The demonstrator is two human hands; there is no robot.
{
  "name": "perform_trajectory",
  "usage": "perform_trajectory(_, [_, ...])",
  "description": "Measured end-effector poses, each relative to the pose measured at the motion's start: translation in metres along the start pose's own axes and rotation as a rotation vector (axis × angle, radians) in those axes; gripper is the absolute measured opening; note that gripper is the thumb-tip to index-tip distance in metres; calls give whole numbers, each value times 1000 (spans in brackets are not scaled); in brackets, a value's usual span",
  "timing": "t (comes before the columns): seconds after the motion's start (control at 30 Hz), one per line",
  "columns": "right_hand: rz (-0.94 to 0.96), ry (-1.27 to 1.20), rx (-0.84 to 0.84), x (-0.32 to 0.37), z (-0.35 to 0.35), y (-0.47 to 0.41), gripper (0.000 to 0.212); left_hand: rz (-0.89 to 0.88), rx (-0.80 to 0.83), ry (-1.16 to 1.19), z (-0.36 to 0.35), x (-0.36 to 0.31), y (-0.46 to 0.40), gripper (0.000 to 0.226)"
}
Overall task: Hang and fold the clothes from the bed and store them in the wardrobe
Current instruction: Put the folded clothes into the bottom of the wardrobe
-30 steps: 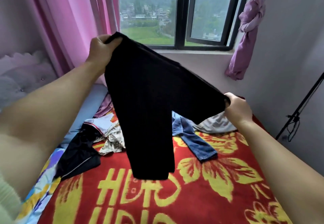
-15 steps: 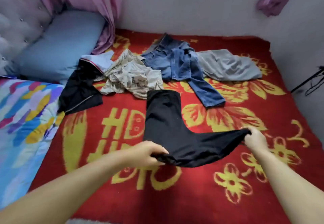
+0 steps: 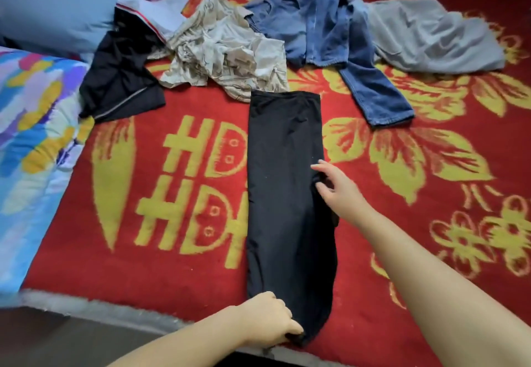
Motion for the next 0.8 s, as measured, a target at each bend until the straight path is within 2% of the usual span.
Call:
perform_trajectory(0.07, [-14,-62,244,4,-46,-7,64,39,28,105,-4,4,-3,47])
perform_trajectory(0.13, [-95,24,386,-16,-73,-1,73,51,20,263,-7,11,-4,49])
perform_trajectory(0.17, [-146,94,481,-29,-81,10,76,50,-25,401,-7,16,-2,46])
perform_trajectory(0.27, [-254,400,917,-63,-110,57,86,39,-191,889,9,40,5,31])
perform_trajectory(0.33, [-239,534,1069,-71,-124,84,89,29,-240,1032,24,62,7,25])
perform_trajectory(0.37, [-235,510,1078,-70,-127,90,90,30,-238,1070,33,74,8,23])
perform_trajectory(0.43, [-235,333,959,-63,-121,81,82,52,-211,1169,48,104,9,19])
perform_trajectory(0.53, [-236,-35,652,-54,-91,37,17,163,-189,1268,75,161,5,27])
perform_trajectory(0.57, [-272,-135,546,-54,-80,21,9,221,-237,1277,87,182,3,29])
perform_trajectory(0.63, [-335,-203,284,-59,-60,-13,21,404,-434,1157,114,226,-2,35])
perform_trajectory(0.73, [-377,-54,-111,-61,-49,-40,52,783,-632,627,129,263,-7,59])
perform_trajectory(0.77, [-297,27,-166,-55,-52,-43,58,815,-679,460,125,261,-10,61])
perform_trajectory(0.8, [-182,144,-166,-47,-59,-43,63,773,-697,330,114,252,-18,64])
Point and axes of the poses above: each hand's wrist, its own y-axis away from the middle knuckle, its own z-axis out of the back of the hand, x = y × z, the point moved 4 cm from there along -y, towards the middle knuckle, and after that the axes turned 8 degrees about x, right-handed, at the moved point
